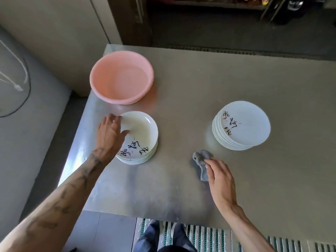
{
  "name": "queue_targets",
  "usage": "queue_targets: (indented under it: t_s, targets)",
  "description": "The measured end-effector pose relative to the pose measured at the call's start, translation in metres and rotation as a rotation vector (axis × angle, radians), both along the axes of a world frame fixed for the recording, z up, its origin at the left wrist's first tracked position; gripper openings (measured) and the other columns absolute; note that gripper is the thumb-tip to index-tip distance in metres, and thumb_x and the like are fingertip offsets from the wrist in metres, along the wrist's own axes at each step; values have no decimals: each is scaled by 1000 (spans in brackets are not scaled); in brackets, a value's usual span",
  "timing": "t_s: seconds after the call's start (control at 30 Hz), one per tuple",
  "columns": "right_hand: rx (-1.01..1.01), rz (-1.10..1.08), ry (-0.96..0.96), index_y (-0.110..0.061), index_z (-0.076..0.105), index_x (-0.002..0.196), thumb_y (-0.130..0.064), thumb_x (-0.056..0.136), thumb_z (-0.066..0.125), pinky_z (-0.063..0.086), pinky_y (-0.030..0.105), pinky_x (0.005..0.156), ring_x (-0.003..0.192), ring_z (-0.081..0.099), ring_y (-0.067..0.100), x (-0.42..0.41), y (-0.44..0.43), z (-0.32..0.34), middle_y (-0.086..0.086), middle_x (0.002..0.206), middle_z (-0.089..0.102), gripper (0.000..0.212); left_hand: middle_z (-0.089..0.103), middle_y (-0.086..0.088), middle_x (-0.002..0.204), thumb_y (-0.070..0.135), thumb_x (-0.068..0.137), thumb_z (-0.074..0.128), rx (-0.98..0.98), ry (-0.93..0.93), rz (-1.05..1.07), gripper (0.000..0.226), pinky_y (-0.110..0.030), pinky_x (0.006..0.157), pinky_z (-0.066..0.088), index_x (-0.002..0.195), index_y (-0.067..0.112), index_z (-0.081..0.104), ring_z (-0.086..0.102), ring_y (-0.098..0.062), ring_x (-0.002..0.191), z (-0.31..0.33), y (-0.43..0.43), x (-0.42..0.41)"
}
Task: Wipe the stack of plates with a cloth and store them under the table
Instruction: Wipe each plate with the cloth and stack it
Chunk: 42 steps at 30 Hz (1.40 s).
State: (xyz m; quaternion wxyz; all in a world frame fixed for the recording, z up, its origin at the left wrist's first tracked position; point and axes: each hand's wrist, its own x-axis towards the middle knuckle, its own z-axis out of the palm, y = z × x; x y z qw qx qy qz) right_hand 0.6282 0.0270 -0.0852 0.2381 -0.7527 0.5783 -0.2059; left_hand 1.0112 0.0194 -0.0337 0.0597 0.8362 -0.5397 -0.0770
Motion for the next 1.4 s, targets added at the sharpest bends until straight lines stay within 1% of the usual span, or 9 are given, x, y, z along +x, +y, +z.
queue_targets:
  t_s: [0.17, 0.4, 0.7, 0.83, 0.97, 1.07, 1.23, 1.33, 1.4]
  targets:
    - [15, -1, 30, -14, 72, 118, -9, 98, 62, 46, 26, 96, 111, 63, 23, 3, 8, 0, 0, 120, 68, 23, 52, -23, 127, 25, 80, 88, 6, 56, 58, 69, -50, 88, 45, 136, 0, 56, 50, -42, 114, -4, -6, 6]
    - [-4, -18, 39, -11, 73, 117, -7, 97, 63, 50, 32, 96, 109, 64, 23, 6, 18, 4, 1, 119, 69, 23, 52, -24, 122, 24, 70, 96, 131, 325, 180, 72, -46, 94, 43, 125, 4, 54, 50, -39, 112, 5, -31, 27]
    - [26, -38, 35, -10, 73, 118, -6, 97, 63, 53, 38, 96, 110, 64, 25, 10, 22, 10, 3, 119, 69, 23, 59, -15, 114, 22, 79, 90, 146, 470, 273, 55, -36, 77, 43, 120, 2, 59, 53, -28, 97, 6, -26, 45]
    - [9, -32, 27, -9, 73, 118, -6, 97, 62, 53, 38, 96, 110, 64, 25, 10, 20, 13, 3, 119, 69, 24, 60, -15, 111, 17, 85, 84, 107, 530, 227, 46, -37, 75, 46, 118, 2, 57, 58, -33, 96, 19, -22, 40]
    - [-29, -36, 10, -9, 72, 118, -5, 97, 62, 50, 34, 98, 111, 64, 25, 6, 13, 19, 4, 120, 69, 24, 68, -13, 101, 16, 84, 84, 34, 608, 171, 36, -38, 72, 52, 110, 5, 61, 62, -30, 84, 36, -25, 14]
    - [-79, -71, -31, -9, 72, 117, -5, 98, 61, 49, 32, 98, 111, 64, 24, -2, 5, 28, 3, 120, 68, 23, 71, -9, 91, 13, 83, 83, -7, 666, 63, 33, -33, 64, 49, 104, 12, 57, 63, -27, 73, 37, -25, -26]
    - [-158, -159, -83, -8, 71, 119, -8, 99, 60, 50, 32, 98, 112, 63, 22, -16, -3, 38, 3, 121, 67, 23, 65, 5, 84, 16, 86, 76, -41, 708, -133, 35, -26, 61, 45, 102, 30, 48, 58, -16, 70, 0, -9, -107]
    - [-130, -110, -62, -10, 71, 121, -11, 100, 60, 48, 32, 101, 116, 61, 21, -15, 2, 30, 3, 123, 66, 24, 63, 3, 84, 17, 89, 73, -10, 746, -136, 31, -27, 61, 46, 101, 33, 49, 58, -20, 74, -33, 3, -142]
    - [-84, -59, -25, -11, 71, 122, -12, 99, 61, 49, 32, 101, 116, 61, 21, -11, 7, 19, 3, 124, 66, 25, 62, 8, 85, 16, 91, 71, 6, 754, -136, 27, -27, 61, 46, 103, 32, 52, 59, -22, 74, -51, 10, -154]
